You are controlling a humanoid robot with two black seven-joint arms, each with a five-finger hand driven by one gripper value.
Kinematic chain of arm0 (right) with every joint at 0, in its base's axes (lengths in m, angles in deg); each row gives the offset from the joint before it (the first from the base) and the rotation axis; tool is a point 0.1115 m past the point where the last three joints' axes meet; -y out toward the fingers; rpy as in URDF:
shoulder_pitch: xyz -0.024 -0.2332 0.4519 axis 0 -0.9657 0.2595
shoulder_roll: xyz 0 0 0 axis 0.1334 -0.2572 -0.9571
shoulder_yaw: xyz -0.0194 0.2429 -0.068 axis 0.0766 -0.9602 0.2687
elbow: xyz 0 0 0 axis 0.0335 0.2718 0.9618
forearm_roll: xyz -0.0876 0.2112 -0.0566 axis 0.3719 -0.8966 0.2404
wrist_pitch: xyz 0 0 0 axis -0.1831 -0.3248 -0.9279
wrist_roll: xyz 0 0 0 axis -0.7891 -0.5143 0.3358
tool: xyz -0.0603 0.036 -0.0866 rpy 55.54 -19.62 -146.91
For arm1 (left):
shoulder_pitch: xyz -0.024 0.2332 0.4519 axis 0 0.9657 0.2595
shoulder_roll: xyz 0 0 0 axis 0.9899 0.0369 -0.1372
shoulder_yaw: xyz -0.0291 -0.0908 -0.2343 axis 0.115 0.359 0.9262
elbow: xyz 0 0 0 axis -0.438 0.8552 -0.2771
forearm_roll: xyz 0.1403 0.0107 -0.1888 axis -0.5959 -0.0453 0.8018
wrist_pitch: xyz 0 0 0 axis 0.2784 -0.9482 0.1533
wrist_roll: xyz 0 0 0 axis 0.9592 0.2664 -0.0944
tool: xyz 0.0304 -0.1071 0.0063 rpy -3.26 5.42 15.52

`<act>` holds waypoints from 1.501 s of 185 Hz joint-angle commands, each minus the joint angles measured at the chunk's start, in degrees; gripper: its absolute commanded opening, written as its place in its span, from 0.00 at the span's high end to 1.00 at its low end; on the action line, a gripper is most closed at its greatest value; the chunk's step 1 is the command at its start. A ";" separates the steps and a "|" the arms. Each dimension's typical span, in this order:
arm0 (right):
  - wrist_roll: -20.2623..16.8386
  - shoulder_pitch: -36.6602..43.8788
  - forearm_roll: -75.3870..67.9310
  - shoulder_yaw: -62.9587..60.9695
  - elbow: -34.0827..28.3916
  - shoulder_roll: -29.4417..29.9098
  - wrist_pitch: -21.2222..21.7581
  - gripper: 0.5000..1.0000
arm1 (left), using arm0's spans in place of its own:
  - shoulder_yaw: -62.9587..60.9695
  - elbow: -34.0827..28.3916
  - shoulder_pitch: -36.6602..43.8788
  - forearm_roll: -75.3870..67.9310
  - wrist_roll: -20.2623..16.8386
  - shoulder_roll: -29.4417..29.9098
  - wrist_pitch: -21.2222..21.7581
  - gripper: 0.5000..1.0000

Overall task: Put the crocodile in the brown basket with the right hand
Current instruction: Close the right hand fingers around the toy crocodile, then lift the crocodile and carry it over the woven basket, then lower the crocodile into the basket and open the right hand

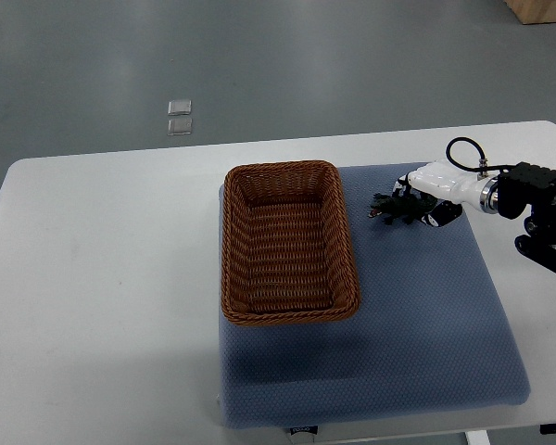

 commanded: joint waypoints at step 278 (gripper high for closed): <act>6.51 9.05 0.00 3.08 -11.50 9.23 -5.11 1.00 | 0.03 0.00 0.00 -0.04 -0.07 0.00 -0.09 0.00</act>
